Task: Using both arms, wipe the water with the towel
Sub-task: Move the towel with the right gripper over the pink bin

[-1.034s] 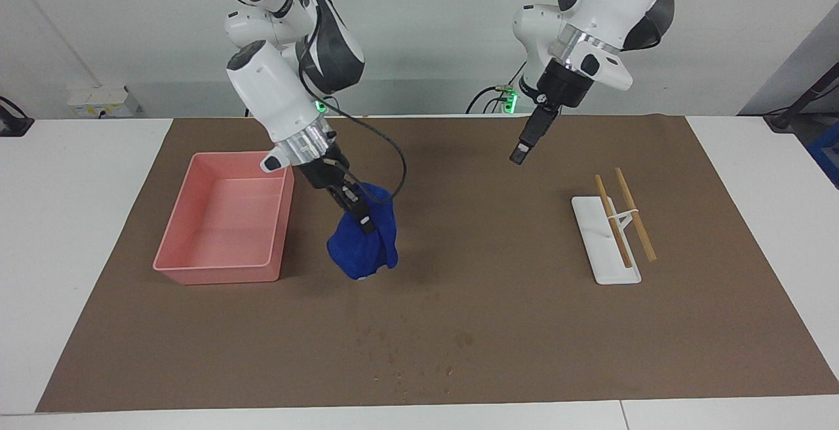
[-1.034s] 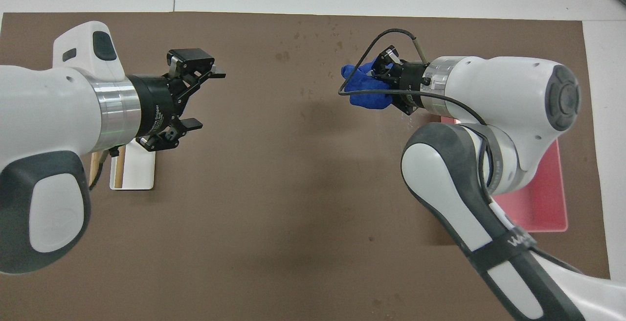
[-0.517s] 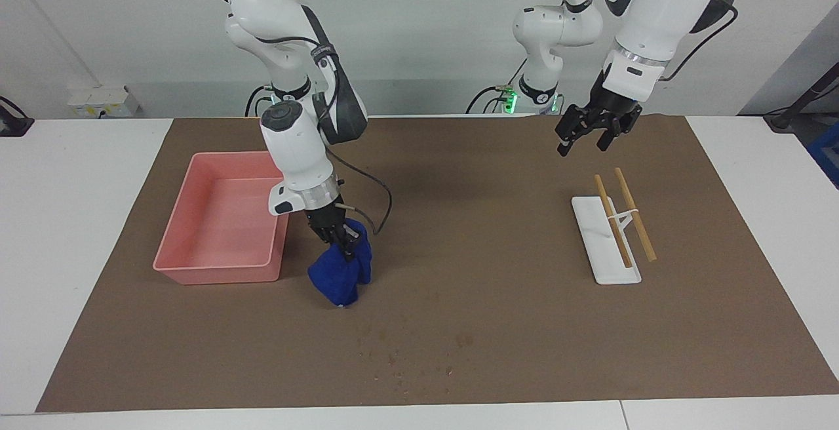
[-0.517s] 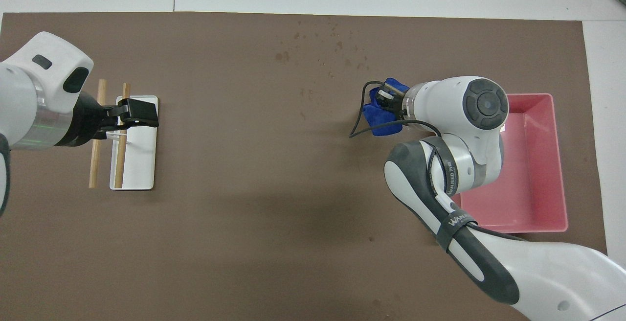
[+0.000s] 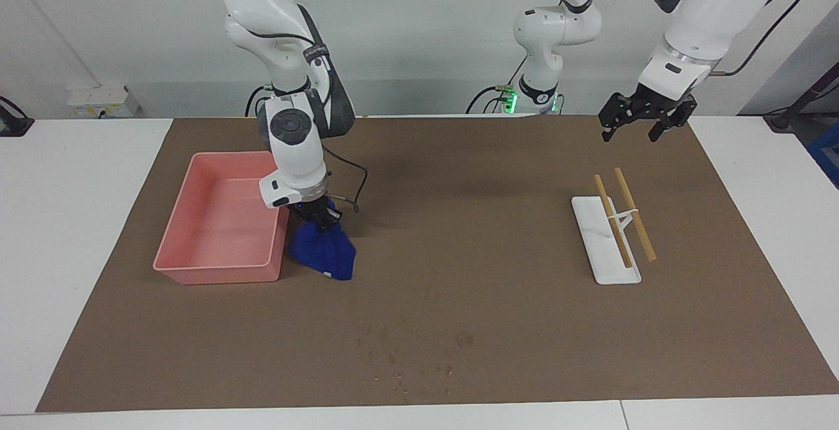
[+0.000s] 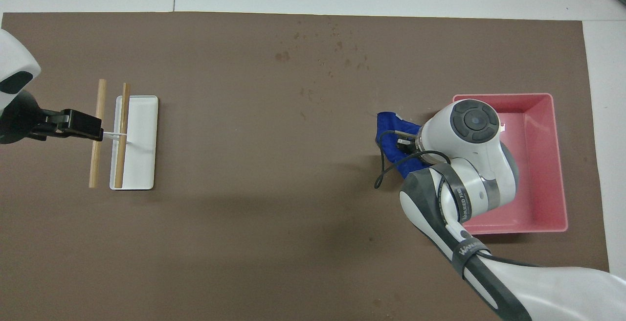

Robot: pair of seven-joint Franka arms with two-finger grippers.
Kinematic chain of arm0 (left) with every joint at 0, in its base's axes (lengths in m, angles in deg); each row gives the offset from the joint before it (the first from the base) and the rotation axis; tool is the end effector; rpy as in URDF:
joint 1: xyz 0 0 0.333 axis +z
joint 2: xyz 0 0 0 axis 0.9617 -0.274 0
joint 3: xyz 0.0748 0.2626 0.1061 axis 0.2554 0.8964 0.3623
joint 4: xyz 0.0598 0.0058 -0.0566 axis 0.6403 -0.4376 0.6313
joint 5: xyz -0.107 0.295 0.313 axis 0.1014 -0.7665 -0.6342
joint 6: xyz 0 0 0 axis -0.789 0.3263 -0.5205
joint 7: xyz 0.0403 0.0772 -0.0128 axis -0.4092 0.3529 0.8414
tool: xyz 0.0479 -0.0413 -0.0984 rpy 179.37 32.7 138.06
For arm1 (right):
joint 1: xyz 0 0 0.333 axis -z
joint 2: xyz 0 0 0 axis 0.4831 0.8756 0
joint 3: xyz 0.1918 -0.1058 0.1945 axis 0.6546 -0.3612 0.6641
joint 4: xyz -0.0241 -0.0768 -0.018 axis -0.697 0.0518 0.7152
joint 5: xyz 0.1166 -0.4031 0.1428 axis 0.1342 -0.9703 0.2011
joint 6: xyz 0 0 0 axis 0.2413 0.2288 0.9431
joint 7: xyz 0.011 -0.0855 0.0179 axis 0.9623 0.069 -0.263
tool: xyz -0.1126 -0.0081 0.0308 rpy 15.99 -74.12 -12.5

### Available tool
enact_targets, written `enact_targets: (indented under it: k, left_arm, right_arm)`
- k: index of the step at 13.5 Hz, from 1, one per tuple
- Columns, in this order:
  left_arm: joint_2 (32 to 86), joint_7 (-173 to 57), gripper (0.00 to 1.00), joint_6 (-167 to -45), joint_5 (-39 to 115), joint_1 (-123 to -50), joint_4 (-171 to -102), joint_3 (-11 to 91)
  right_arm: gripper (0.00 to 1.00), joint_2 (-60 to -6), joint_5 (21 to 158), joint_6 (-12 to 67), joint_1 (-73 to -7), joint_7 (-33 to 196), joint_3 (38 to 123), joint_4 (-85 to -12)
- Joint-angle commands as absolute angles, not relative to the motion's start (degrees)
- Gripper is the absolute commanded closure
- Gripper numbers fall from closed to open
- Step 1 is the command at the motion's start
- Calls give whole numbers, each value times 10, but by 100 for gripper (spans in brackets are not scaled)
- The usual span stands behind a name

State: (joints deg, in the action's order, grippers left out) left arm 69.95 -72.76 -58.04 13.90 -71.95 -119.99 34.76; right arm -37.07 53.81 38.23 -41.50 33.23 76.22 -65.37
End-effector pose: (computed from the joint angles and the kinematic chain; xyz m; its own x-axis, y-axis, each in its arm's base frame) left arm 0.5959 -0.0634 0.5771 0.9958 -0.0873 -0.0264 -0.0868 -0.9960 0.0228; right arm 0.5760 0.1596 0.2525 0.9319 -0.3622 -0.0206 -0.3592 -0.9291 0.0882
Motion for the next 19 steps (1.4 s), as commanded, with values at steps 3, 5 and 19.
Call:
enact_targets:
  k: [3, 5, 19]
  left_arm:
    - [696, -758, 0, -567, 136, -683, -1199, 319]
    - [699, -757, 0, -564, 135, -694, -1203, 323]
    - [709, -757, 0, -563, 135, -699, -1202, 342]
  right_arm:
    - [100, -430, 527, 308, -412, 316, 769, -726]
    - [100, -443, 540, 268, -417, 292, 771, -739]
    - [100, -500, 705, 167, -453, 261, 768, -682]
